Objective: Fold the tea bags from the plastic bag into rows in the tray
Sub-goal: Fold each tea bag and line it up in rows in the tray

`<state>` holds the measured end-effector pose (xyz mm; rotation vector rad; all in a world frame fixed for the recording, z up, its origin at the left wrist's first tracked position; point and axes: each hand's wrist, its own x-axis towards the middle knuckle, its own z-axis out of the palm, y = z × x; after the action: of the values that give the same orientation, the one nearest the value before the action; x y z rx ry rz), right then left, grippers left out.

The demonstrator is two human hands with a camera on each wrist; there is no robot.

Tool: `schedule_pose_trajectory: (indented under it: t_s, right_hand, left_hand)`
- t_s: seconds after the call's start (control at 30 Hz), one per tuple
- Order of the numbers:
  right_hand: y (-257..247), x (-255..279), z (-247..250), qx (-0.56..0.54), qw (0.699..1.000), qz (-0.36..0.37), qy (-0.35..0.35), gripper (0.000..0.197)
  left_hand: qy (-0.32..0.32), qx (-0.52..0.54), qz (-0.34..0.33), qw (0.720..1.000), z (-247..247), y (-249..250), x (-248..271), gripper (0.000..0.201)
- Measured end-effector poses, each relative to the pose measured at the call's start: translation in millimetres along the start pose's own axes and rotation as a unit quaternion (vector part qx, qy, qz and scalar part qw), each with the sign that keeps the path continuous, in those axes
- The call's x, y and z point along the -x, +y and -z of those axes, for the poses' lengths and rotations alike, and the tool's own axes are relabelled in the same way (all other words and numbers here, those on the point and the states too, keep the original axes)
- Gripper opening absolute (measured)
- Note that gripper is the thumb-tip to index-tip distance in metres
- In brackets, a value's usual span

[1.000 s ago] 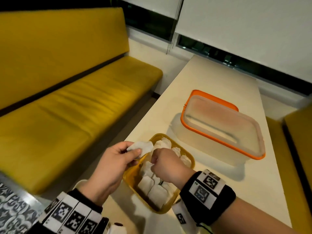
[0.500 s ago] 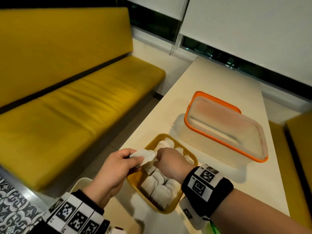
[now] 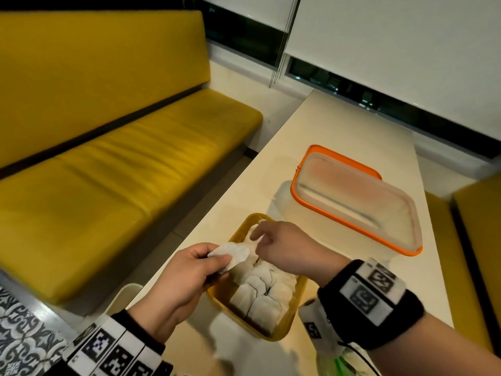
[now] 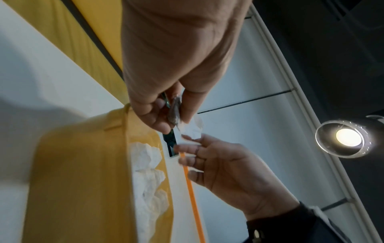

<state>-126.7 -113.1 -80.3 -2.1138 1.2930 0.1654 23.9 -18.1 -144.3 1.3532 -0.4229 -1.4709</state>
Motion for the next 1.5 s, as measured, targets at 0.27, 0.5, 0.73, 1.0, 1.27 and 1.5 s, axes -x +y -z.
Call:
schedule_pose_trajectory:
  t_s: [0.27,0.5,0.73,1.0,1.27,1.5]
  right_hand:
    - [-17,1,-7,-0.086,0.988,0.082,0.096,0.009]
    - [-21,-25,-22,0.091,0.995,0.035,-0.013,0.015]
    - [-23,-40,-39,0.238,0.968,0.004,-0.077,0.033]
    - [-15,-21,-35,0.236,0.970,0.053,-0.016,0.024]
    - [3,50,11,0.182,0.973,0.043,0.138,0.019]
    - [86,163,15,-0.063,0.962,-0.084,0.254,0.005]
  left_hand:
    - [0.005,-0.023,-0.080,0.996,-18,8,5,0.014]
    - [0.094,-0.115,-0.170,0.974,-4,9,-1,0.015]
    - [0.085,-0.114,-0.167,0.976,-3,3,1,0.012]
    - [0.078,-0.101,-0.168,0.978,-7,-1,2,0.014]
    - [0.054,-0.135,-0.179,0.973,-31,0,11,0.011]
    - [-0.037,-0.185,-0.200,0.961,-77,-5,34,0.011]
